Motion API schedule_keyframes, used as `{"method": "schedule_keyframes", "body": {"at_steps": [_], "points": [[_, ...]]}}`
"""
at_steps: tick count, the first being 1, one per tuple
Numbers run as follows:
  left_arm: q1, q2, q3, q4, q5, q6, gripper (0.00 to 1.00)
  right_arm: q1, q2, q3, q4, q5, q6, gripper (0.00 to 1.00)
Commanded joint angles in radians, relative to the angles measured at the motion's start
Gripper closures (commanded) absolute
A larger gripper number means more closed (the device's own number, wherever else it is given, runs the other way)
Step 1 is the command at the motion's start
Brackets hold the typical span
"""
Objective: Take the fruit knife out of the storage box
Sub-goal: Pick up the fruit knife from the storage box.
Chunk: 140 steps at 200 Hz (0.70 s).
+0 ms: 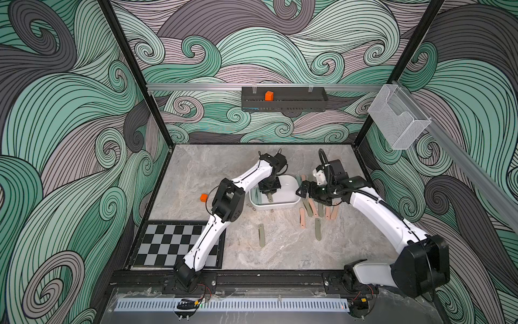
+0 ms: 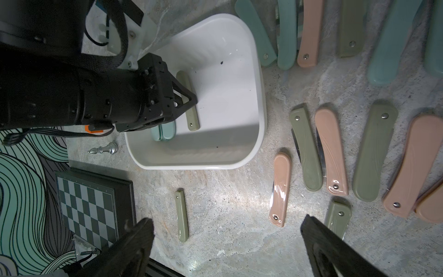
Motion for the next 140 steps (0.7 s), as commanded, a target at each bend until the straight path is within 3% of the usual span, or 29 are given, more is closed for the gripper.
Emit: {"method": "schedule_keyframes", "body": {"at_steps": [1,70,140], "points": [[-0.01,-0.011,0.0,-0.061,-0.033,0.07,0.98,-0.008,0.014,0.03,0.019,-0.03,0.023,0.02],[-0.013,-0.113,-0.063,-0.074,-0.08,0.149,0.97,0.013,0.0,0.003,0.059,-0.059,0.05,0.02],[-0.011,-0.223,-0.068,-0.139,-0.16,0.233,0.96,0.126,0.052,0.056,0.065,-0.005,0.061,0.02]]}}
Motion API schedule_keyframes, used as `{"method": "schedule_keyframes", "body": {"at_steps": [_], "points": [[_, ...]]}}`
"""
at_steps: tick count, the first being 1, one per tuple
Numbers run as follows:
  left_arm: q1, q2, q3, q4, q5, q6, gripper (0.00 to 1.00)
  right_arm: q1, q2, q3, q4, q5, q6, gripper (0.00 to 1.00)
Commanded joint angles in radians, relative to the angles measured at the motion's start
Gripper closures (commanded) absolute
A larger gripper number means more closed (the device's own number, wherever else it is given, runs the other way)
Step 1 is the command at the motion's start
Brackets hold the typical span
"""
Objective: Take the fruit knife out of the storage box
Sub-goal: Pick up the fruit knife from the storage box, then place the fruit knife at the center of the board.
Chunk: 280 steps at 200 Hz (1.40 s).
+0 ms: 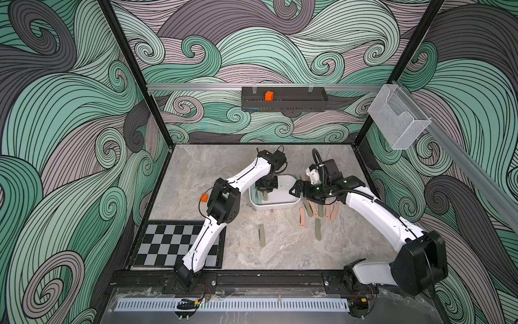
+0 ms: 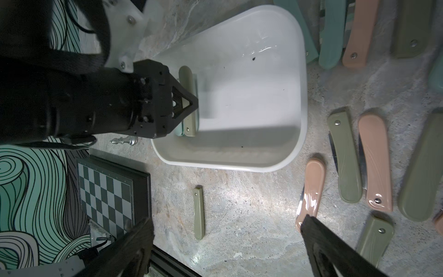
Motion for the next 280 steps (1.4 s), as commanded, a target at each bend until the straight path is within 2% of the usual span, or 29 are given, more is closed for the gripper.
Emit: {"method": "schedule_keyframes", "body": {"at_steps": [1,39,70,111,139,199,280], "points": [[-0.003,-0.082,-0.005,-0.066,-0.064,0.054,0.96,0.037,0.023,0.041,0.011,0.029,0.023,0.02],[0.006,-0.146,-0.001,-0.114,-0.128,0.094,0.96,0.11,0.062,0.073,0.033,0.052,0.043,0.02],[0.048,-0.247,-0.089,-0.085,-0.15,0.104,0.96,0.159,0.101,0.1,0.051,0.057,0.053,0.02],[0.141,-0.36,-0.207,-0.031,-0.174,0.128,0.95,0.204,0.18,0.18,0.047,0.052,0.045,0.02],[0.222,-0.408,-0.302,0.03,-0.135,0.153,0.95,0.214,0.244,0.256,0.031,0.038,0.03,0.02],[0.339,-0.386,-0.431,0.133,-0.116,0.239,0.94,0.216,0.416,0.434,-0.003,-0.003,-0.01,0.02],[0.449,-0.272,-0.493,0.239,-0.1,0.311,0.95,0.216,0.596,0.59,-0.116,-0.036,-0.077,0.02]]}}
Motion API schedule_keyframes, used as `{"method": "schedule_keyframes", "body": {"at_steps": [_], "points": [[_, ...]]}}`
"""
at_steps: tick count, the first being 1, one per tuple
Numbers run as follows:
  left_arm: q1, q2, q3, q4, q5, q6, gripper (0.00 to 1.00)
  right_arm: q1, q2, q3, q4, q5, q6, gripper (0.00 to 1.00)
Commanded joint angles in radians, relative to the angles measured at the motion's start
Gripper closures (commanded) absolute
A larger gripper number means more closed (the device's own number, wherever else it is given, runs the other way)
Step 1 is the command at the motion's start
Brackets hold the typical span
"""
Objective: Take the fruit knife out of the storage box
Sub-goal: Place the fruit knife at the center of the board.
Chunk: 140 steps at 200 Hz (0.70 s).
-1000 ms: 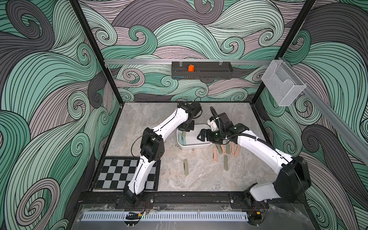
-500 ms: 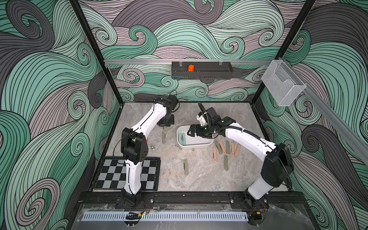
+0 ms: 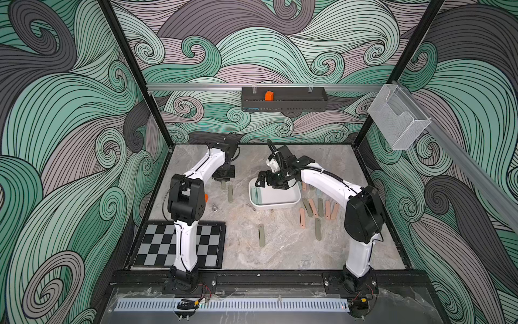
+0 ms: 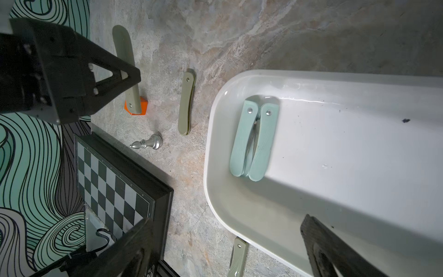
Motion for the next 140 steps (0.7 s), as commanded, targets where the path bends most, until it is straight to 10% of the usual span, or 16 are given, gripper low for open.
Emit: {"method": "schedule_keyframes", "body": {"at_steps": [1,84,140], "points": [[0.033,0.041,-0.016,0.034,0.014,0.037,0.95,0.006,0.043,0.047,-0.072,-0.018,-0.035,0.02],[0.097,0.082,-0.096,0.096,0.051,0.065,0.89,0.006,0.095,0.086,-0.072,-0.044,-0.038,0.02],[0.098,0.039,-0.09,0.077,0.088,0.058,0.29,0.007,0.111,0.069,-0.104,0.051,-0.051,0.02]]}}
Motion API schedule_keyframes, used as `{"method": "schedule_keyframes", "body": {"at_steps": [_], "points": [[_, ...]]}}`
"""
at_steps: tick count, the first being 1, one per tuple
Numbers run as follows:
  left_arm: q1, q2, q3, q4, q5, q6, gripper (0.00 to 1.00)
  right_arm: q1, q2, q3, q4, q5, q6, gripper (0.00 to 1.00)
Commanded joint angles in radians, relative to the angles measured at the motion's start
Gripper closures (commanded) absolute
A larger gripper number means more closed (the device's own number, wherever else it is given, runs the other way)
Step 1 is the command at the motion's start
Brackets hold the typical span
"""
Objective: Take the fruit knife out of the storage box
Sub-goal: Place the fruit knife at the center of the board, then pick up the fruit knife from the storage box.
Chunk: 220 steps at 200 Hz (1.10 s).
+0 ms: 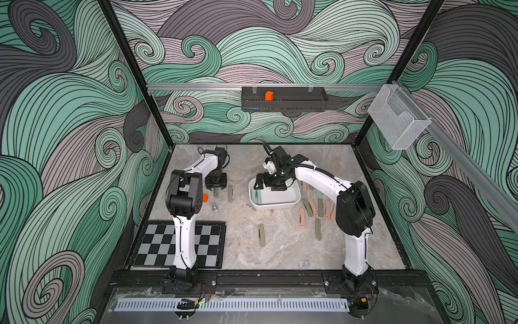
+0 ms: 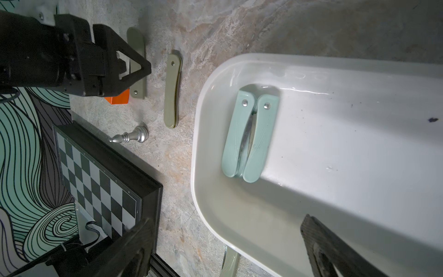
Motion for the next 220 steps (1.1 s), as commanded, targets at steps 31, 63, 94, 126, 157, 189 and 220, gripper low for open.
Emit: {"method": "schedule_keyframes", "body": {"at_steps": [31,63,94,126,157,189,220], "points": [[-0.002,-0.133,0.006,-0.031,0.089,-0.028,0.09,0.009,0.047,-0.004,-0.045,0.104,-0.028,0.17],[-0.017,-0.281,-0.057,-0.016,0.137,-0.066,0.01,0.022,0.076,0.002,-0.043,0.122,-0.029,0.29],[-0.029,-0.448,-0.17,0.023,0.219,-0.083,0.01,0.046,0.109,0.022,-0.043,0.146,-0.022,0.42],[-0.033,-0.615,-0.296,0.062,0.352,-0.116,0.01,0.061,0.139,0.037,-0.043,0.198,-0.018,0.65],[-0.042,-0.742,-0.428,0.081,0.425,-0.172,0.01,0.065,0.177,0.069,-0.044,0.219,-0.02,0.64],[-0.056,-0.841,-0.471,0.05,0.458,-0.184,0.01,0.066,0.22,0.121,-0.042,0.237,-0.021,0.61],[-0.06,-0.88,-0.489,0.013,0.432,-0.173,0.01,0.065,0.27,0.166,-0.044,0.24,-0.023,0.6]]}}
